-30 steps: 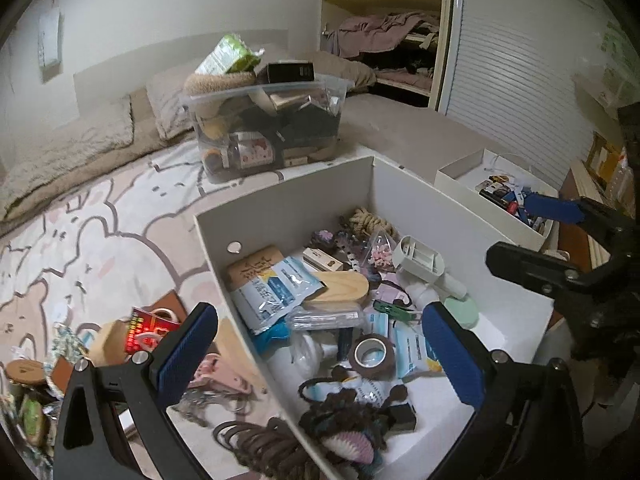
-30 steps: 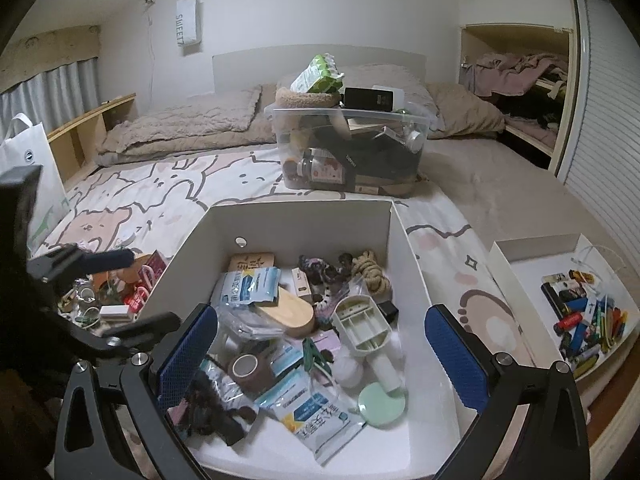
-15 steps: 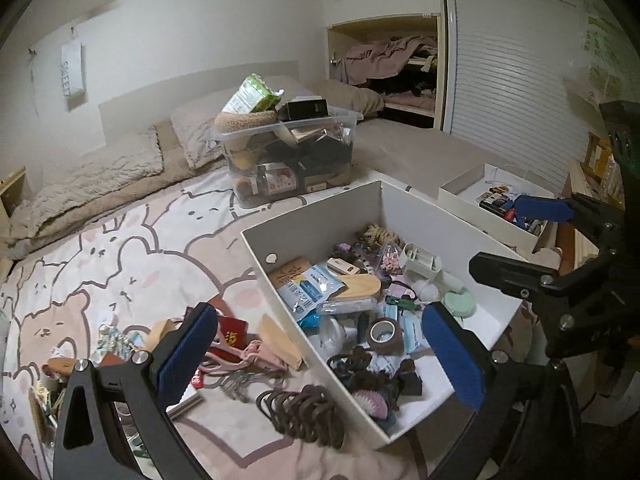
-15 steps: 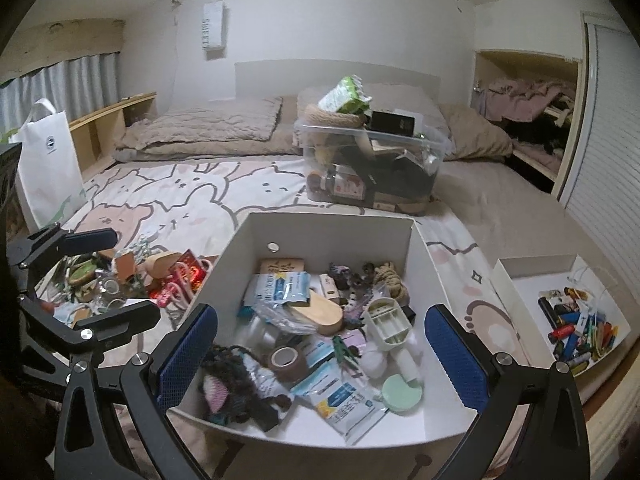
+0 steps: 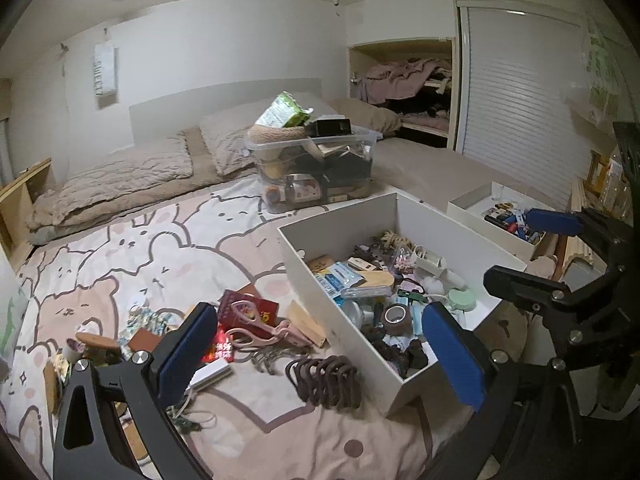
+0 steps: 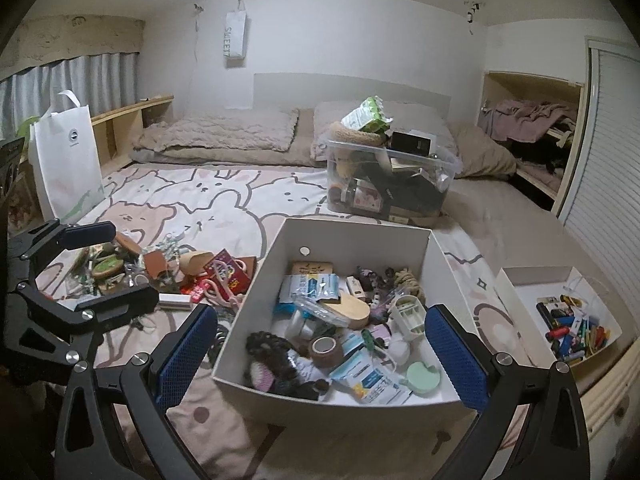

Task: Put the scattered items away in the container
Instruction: 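Withdraw both tools up and away from the white box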

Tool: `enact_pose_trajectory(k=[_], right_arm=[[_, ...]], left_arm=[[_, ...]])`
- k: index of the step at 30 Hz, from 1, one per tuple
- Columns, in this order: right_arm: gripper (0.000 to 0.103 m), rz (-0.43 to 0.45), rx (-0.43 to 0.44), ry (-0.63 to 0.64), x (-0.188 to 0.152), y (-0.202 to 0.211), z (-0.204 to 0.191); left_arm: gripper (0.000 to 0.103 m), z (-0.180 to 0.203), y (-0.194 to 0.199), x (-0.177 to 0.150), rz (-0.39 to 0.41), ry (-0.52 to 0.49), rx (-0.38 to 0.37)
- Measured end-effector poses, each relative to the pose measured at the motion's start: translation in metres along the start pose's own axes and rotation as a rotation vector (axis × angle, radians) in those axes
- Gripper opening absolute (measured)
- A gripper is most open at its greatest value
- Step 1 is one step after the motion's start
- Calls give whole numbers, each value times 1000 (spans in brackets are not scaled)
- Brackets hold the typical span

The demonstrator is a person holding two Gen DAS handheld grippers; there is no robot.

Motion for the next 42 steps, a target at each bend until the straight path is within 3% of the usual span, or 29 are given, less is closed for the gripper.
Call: enact_pose_trajectory(k=[12,29,42], right_arm=[[103,-6,0,23,-21,18,-18],[103,-2,5,29,-49,38,-32],[103,-8,28,30,-61,42,-40]], left_arm=[[103,-20,27,-34,0,32,76],[103,-19,57,-70,-14,32,101],[103,-21,59,-85,-43,43,112]])
Point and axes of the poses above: each gripper's, at about its wrist camera, not at the fingertips, and y roughly against the way its jaws point, z to its right, x to its top, the point moved 4 cm from there along -y, roughly the way its jaws point, and after that the axes turned 4 degrees about -y, right-handed, at the moved point
